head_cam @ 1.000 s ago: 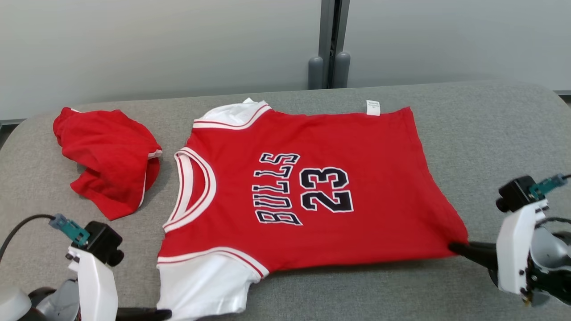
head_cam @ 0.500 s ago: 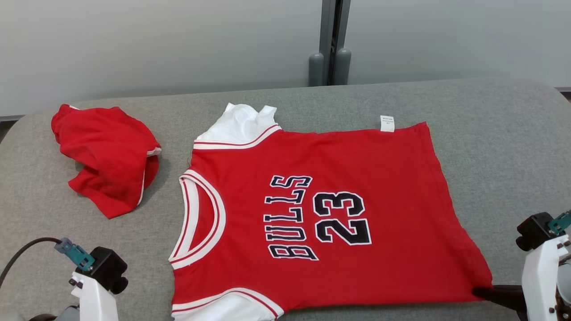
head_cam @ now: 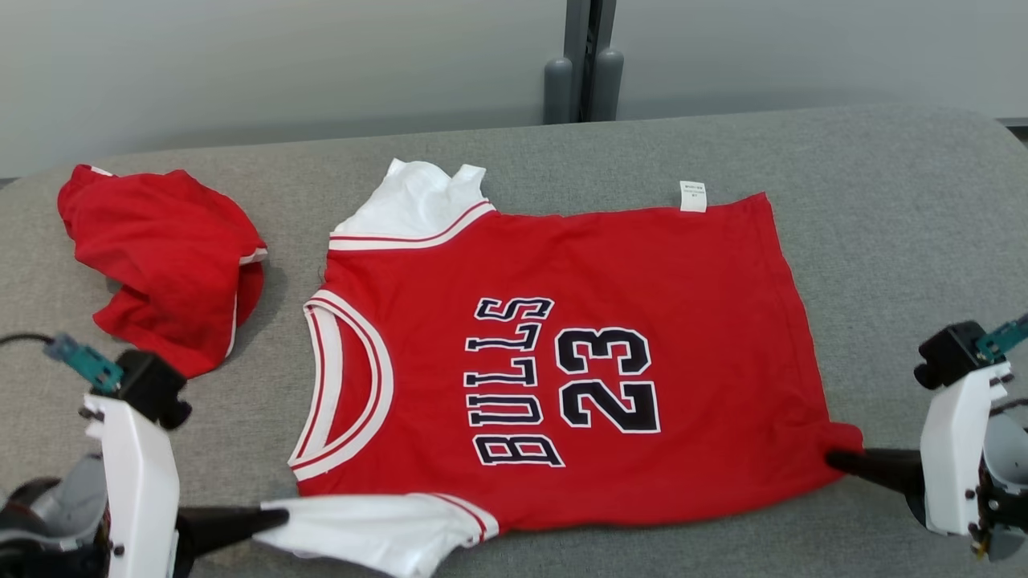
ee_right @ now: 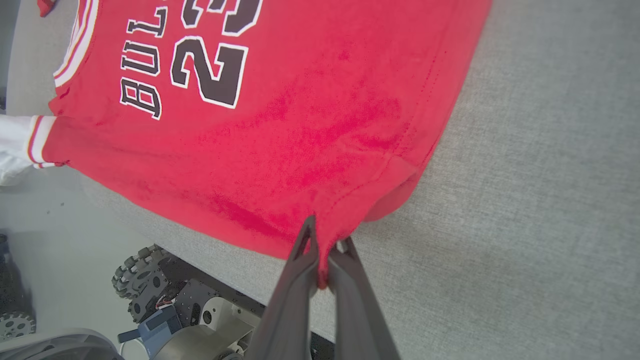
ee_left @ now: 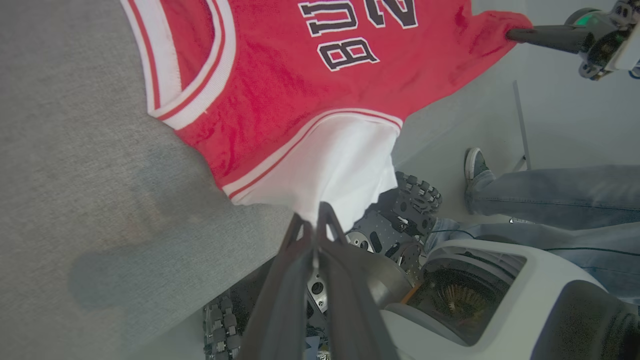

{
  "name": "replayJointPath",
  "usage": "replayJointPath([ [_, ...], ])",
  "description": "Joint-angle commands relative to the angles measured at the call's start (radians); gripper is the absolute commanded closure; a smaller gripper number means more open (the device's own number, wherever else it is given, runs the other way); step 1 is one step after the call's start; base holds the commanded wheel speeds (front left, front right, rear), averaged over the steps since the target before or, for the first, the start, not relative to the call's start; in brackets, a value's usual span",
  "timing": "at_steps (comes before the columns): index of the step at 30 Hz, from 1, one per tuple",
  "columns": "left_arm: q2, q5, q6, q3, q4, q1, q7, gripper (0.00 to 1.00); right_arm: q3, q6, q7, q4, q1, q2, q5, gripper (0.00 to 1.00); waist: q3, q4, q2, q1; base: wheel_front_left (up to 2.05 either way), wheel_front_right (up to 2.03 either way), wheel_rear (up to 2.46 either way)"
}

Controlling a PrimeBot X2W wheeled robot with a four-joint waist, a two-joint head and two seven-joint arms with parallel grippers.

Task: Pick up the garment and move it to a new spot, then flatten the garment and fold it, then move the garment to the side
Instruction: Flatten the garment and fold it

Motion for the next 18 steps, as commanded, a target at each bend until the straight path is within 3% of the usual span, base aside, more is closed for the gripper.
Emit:
replayJointPath([
  [1,-0.008,0.000,0.001,0.014,0.027,-0.029,0.015,1.00,-0.017,0.000,0.012,0.021,-0.015,0.016,-0.011,1.00,0.013,-0.005,0.0000,0.0000,0.00,0.00,0.00],
  [8,-0.078,-0.033,0.005,0.025,0.159,-0.098,0.107,1.00,-0.081,0.000,0.067,0.112,-0.049,0.104,-0.027,1.00,0.033,-0.016,0.0000,0.0000,0.00,0.00,0.00],
  [18,-0.169,-0.073,0.012,0.029,0.319,-0.184,0.239,1.00,-0.171,0.000,0.133,0.188,-0.076,0.172,-0.023,1.00,0.066,-0.023,0.0000,0.0000,0.00,0.00,0.00],
])
